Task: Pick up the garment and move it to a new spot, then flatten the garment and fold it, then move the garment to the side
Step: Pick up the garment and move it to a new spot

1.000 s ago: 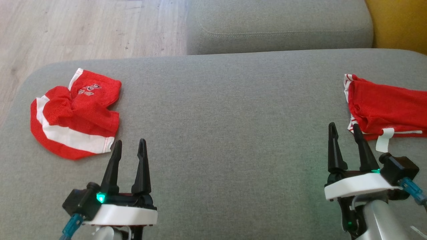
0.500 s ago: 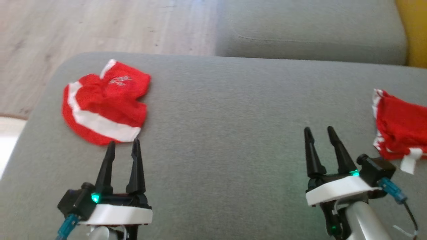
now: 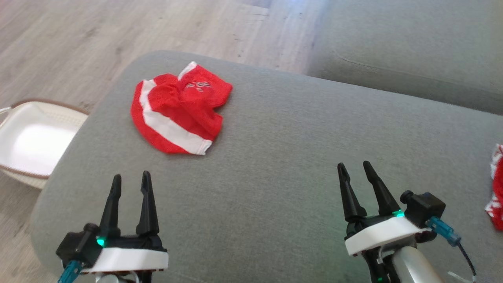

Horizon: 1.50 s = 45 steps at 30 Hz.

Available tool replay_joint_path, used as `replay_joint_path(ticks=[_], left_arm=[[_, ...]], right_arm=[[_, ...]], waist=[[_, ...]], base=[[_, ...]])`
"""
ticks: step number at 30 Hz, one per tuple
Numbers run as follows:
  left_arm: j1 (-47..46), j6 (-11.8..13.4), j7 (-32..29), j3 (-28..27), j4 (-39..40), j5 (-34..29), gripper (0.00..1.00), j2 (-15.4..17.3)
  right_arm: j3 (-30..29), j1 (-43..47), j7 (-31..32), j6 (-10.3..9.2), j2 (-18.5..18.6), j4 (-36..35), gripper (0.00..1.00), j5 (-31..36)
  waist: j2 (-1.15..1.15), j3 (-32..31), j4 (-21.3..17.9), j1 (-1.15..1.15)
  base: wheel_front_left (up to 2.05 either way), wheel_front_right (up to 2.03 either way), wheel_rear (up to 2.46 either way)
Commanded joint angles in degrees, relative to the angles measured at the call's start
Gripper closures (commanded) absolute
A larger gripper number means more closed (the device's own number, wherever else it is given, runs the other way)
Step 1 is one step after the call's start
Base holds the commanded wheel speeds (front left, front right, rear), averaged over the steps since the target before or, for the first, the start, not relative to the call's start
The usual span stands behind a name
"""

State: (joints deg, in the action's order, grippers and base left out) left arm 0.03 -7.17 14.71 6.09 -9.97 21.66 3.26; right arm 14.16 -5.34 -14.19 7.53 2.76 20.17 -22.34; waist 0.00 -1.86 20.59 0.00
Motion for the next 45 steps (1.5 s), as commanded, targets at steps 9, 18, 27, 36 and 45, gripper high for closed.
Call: replay_joint_path(ticks=[9,18,27,36,45], left_arm=[[-1.6,-0.3,0.3,-2.7,2.3,-0.6,0.00,0.3],[-1.7,-0.3,0.3,-3.3,2.5,-0.5,0.00,0.3],[-5.0,-0.3,0.3,-5.1,1.7,0.2,0.00,1.6],[-23.8,-0.3,-7.9,-5.3,-12.5,2.2,0.00,11.8],[-42.0,-0.3,-23.4,4.4,-30.8,9.4,0.00,21.2]], right_arm=[[1.8,-1.5,-0.7,-0.04,0.1,-1.1,0.00,-0.7],[2.0,-1.8,-0.7,-0.04,0.1,-1.0,0.00,-0.5],[0.3,-3.4,0.0,-0.04,0.1,-2.9,0.00,1.8],[-6.3,-5.8,5.5,-0.04,0.1,-12.9,0.00,8.8],[-8.7,-7.5,11.2,-0.04,0.1,-23.9,0.00,12.5]], waist=[[0.00,0.2,3.3,0.00],[0.00,0.7,3.0,0.00],[0.00,5.6,1.2,0.00],[0.00,15.2,-2.0,0.00],[0.00,22.5,-5.6,0.00]], base=[[0.00,0.00,0.00],[0.00,0.00,0.00],[0.00,0.00,0.00],[0.00,0.00,0.00],[0.00,0.00,0.00]])
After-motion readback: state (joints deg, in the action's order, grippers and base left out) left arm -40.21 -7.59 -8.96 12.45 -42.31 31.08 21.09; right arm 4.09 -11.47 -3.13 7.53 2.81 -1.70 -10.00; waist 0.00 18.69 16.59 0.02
